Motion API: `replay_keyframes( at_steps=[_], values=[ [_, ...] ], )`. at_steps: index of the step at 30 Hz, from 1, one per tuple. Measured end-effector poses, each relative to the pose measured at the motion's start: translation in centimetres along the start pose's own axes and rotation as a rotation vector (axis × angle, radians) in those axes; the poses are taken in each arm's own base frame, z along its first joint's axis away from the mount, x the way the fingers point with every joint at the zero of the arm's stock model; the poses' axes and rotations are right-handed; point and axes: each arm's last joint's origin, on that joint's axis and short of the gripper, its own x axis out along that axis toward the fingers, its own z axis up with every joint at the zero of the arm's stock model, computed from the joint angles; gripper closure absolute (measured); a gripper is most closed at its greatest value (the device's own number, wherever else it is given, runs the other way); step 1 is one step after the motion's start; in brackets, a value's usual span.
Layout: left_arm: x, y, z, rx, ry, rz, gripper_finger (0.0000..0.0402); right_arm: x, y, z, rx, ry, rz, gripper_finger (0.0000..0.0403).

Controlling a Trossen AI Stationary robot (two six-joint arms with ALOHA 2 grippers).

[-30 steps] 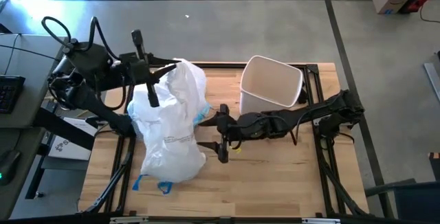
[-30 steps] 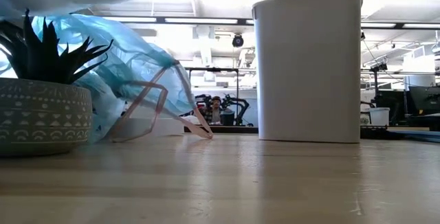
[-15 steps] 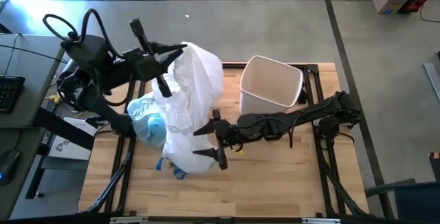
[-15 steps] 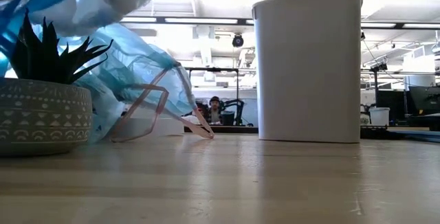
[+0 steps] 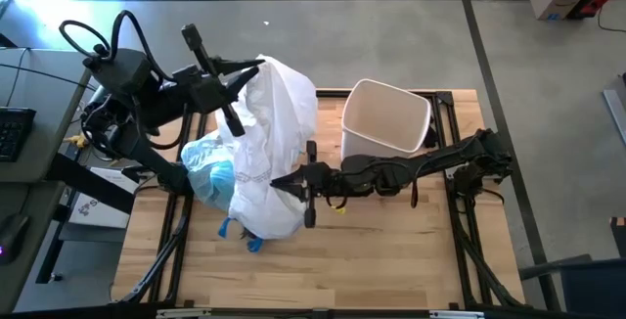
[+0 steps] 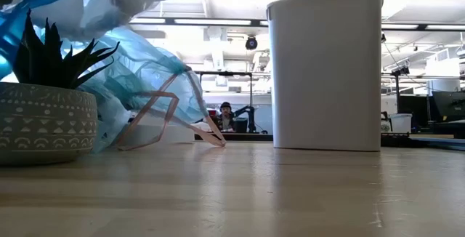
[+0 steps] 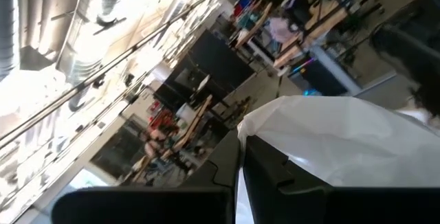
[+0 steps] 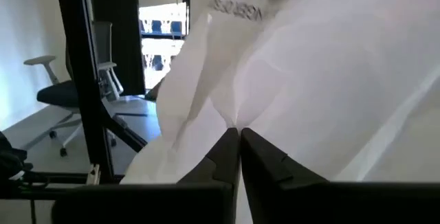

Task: Place trash/remove bag and relplace
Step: Insert the new trash bag into the trash bin

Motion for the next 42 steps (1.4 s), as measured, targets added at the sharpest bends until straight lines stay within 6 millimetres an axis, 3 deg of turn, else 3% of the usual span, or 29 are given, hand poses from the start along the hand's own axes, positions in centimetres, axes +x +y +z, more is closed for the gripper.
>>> replay_keyframes(
  at_steps=[5,10,18,26,30,33,42],
  values=[
    [-0.2,0.4,-0.3,-0.011,0.082,0.069,0.0401,-0.4,0.1,0.9,-0.039,-0.031,0.003,0.0403],
    [-1.4,1.5,-0.9,-0.103,0.131,0.125,0.0377,-1.3,-0.2,3.9,-0.105,-0.079,-0.019,0.0403],
    [-5.2,3.6,-2.6,-0.301,0.151,0.123,0.0282,-2.4,-1.1,8.9,-0.256,-0.065,-0.060,0.0403],
    [-8.4,3.3,-5.4,-0.565,0.200,-0.105,0.0202,-4.5,-5.1,14.0,-0.290,-0.011,-0.130,0.0403],
    [-8.4,1.6,-5.9,-0.649,0.281,-0.260,0.0195,-5.5,-7.2,15.9,-0.263,-0.036,-0.123,0.0403],
    [-7.5,-0.8,-5.7,-0.623,0.352,-0.319,0.0196,-6.2,-8.8,17.1,-0.245,-0.068,-0.121,0.0403],
    [-1.3,-11.2,-4.4,-0.431,0.444,-0.316,0.0202,-9.1,-13.9,20.3,-0.220,-0.134,-0.204,0.0403]
  ],
)
